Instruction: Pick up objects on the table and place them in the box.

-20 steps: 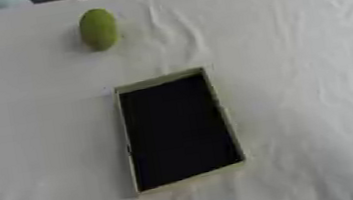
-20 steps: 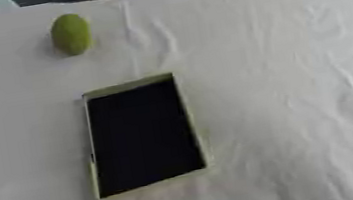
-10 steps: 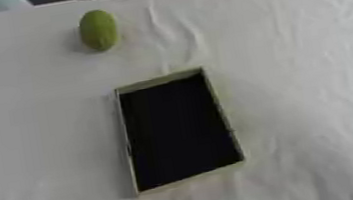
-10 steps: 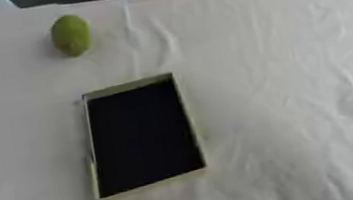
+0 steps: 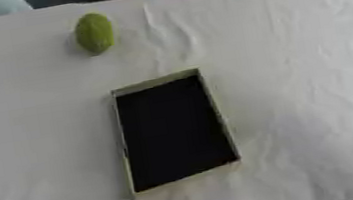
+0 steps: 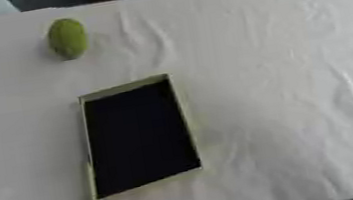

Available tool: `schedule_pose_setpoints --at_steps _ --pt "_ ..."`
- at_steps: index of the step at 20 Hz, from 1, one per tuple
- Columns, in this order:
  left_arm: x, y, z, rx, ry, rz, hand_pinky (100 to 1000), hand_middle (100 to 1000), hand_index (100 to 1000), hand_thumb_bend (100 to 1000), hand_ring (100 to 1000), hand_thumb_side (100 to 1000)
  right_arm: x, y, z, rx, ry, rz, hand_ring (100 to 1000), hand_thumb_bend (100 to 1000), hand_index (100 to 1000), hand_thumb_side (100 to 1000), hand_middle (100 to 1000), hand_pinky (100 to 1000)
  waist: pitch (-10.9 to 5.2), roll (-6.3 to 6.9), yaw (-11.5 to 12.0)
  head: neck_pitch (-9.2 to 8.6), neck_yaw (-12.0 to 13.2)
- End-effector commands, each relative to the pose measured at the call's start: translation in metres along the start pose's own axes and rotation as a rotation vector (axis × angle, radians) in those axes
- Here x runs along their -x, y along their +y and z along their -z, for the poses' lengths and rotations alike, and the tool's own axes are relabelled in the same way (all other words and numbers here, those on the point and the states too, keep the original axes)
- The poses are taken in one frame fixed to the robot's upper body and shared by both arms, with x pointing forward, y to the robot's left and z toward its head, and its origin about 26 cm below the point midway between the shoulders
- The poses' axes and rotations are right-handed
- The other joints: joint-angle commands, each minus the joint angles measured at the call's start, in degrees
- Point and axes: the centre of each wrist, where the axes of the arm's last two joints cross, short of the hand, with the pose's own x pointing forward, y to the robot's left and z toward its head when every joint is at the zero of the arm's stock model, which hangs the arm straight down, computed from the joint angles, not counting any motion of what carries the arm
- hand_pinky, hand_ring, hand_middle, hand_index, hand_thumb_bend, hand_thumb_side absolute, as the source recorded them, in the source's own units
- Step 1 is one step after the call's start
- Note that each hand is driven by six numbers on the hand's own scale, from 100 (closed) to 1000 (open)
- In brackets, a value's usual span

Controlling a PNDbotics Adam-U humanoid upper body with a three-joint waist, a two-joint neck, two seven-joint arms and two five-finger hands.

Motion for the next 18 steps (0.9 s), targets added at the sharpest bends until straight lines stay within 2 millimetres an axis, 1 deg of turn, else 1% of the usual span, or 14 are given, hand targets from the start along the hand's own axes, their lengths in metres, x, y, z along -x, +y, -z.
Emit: schedule_pose_setpoints --at_steps 1,3,4,5,7,13,15,18 --pt "-0.003 0.004 0.013 0.029 0.018 0.048 775 769 815 281 937 430 -0.008 -0.002 0.008 -0.026 -0.017 -0.01 721 100 836 559 656 851 -1.43 0.05 -0.24 0.25 0.35" --pt "-0.006 0.002 0.015 0.041 0.036 0.057 775 769 815 277 937 434 -0.008 -0.003 0.008 -0.028 -0.019 -0.016 721 100 835 552 656 851 -1.38 0.21 -0.53 0.76 0.59" --pt "-0.008 0.001 0.016 0.049 0.043 0.063 775 767 815 277 939 434 -0.009 -0.004 0.008 -0.027 -0.021 -0.021 721 100 835 598 656 851 -1.35 0.24 -0.63 1.11 0.69" --pt "-0.008 -0.001 0.016 0.06 0.055 0.07 775 770 815 268 942 448 -0.01 -0.004 0.009 -0.025 -0.022 -0.023 722 100 835 548 656 850 -1.44 0.15 -0.64 1.64 0.85" --pt "-0.007 -0.004 0.016 0.082 0.085 0.088 774 770 815 262 945 457 -0.01 -0.004 0.009 -0.027 -0.026 -0.026 722 100 835 539 657 849 -1.7 -0.02 -0.56 2.26 1.09" --pt "0.006 -0.019 0.022 0.196 0.173 0.188 782 769 824 285 936 427 -0.01 -0.003 0.012 -0.036 -0.029 -0.013 721 100 834 517 657 846 -3.29 0.24 -0.17 3.46 1.74" --pt "0.012 -0.025 0.023 0.249 0.188 0.224 786 767 826 302 927 400 -0.01 -0.003 0.012 -0.036 -0.026 -0.01 721 100 834 514 657 846 -3.79 0.28 -0.2 3.5 1.85" --pt "0.019 -0.034 0.025 0.326 0.197 0.269 791 765 830 312 925 383 -0.01 -0.003 0.011 -0.035 -0.023 -0.01 721 100 834 515 657 846 -4.07 0.24 -0.35 3.49 2.0"
